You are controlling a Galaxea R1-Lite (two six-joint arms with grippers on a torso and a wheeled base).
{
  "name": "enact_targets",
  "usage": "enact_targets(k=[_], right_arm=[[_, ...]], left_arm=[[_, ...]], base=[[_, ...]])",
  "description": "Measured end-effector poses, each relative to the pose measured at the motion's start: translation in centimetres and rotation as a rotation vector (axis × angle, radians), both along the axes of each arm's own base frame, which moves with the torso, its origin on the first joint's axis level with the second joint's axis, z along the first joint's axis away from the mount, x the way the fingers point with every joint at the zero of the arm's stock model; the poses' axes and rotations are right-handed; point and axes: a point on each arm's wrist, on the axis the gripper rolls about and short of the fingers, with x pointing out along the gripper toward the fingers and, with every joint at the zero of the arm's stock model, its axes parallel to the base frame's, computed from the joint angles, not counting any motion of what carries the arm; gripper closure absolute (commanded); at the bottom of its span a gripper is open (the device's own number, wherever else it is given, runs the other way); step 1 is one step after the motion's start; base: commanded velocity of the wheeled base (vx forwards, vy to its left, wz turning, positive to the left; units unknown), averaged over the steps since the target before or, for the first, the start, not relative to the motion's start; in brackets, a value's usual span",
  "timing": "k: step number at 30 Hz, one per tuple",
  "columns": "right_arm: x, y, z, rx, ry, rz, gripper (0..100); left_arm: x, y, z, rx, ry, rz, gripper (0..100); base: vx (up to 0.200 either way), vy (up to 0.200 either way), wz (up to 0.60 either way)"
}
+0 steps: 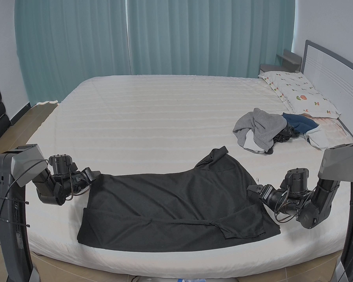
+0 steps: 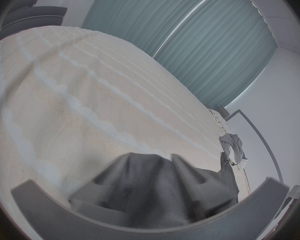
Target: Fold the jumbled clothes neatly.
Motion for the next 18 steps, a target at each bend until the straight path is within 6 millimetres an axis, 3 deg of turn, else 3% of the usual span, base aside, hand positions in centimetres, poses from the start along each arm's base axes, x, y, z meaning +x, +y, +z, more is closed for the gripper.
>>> enact_targets(k=[10, 18], right_arm=[[1.9, 1.2, 1.4, -0.002, -0.043, 0.019, 0], [7.4, 2.2, 3.7, -0.027, -0.097, 0.036, 0]], left_arm=[[-0.6, 0.5, 1.5, -0.005, -0.015, 0.016, 100], [-0.6, 0.6, 2.2, -0.018, -0.032, 0.032, 100]], base=[[0.0, 0.0, 0.0], [0.0, 0.0, 0.0]])
